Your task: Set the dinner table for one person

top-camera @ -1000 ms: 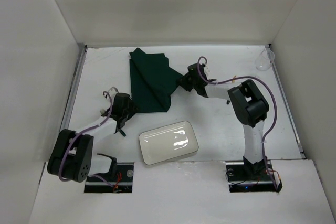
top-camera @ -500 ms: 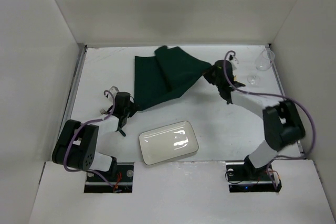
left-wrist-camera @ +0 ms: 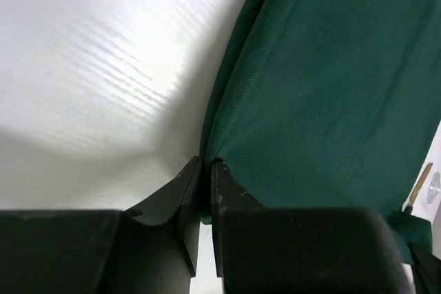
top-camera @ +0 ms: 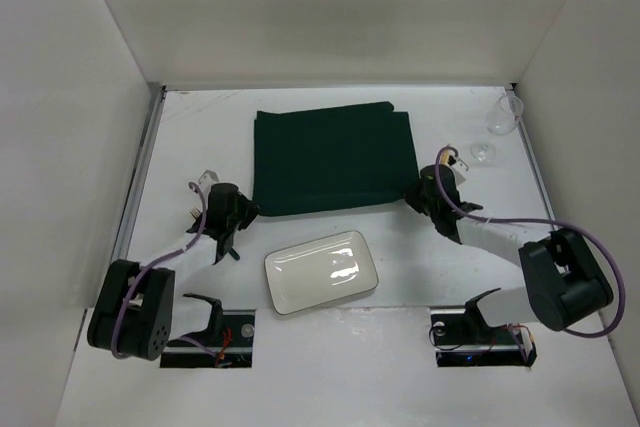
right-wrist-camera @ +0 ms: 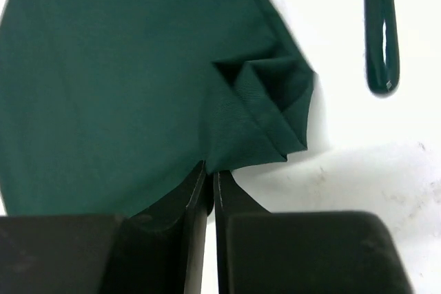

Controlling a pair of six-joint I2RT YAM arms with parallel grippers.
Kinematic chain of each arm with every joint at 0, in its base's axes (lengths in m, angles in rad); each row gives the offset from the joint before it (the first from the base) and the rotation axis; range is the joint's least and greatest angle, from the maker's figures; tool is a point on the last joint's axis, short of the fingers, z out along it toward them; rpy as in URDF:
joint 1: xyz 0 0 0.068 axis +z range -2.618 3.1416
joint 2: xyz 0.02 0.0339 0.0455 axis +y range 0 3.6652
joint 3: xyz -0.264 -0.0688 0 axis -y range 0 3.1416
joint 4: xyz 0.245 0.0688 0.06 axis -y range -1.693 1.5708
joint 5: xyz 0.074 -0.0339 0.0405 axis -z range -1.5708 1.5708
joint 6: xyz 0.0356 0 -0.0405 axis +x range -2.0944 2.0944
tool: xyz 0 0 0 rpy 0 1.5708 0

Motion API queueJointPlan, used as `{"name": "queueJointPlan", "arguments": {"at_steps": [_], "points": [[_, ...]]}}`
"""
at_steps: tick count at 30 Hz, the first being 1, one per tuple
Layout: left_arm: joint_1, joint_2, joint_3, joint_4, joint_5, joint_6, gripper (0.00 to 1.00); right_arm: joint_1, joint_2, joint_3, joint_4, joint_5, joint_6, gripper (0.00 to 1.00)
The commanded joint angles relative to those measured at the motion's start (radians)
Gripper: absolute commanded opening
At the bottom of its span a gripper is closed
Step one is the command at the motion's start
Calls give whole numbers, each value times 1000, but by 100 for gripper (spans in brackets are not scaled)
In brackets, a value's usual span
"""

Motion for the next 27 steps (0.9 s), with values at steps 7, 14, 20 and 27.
{"name": "queueJointPlan", "arguments": {"at_steps": [7, 14, 20, 27], "points": [[13, -245, -41, -247, -158, 26, 1, -2, -89, -121, 50, 14, -32, 17], [5, -358, -84, -363, -160, 27, 4, 24, -166, -170, 28, -9, -24, 17], [24, -410, -85, -412, -174, 52, 8, 67, -217, -200, 5, 2, -17, 16], [5, -348, -27, -394, -190, 87, 10, 74, -270, -243, -13, 23, 3, 13]]}}
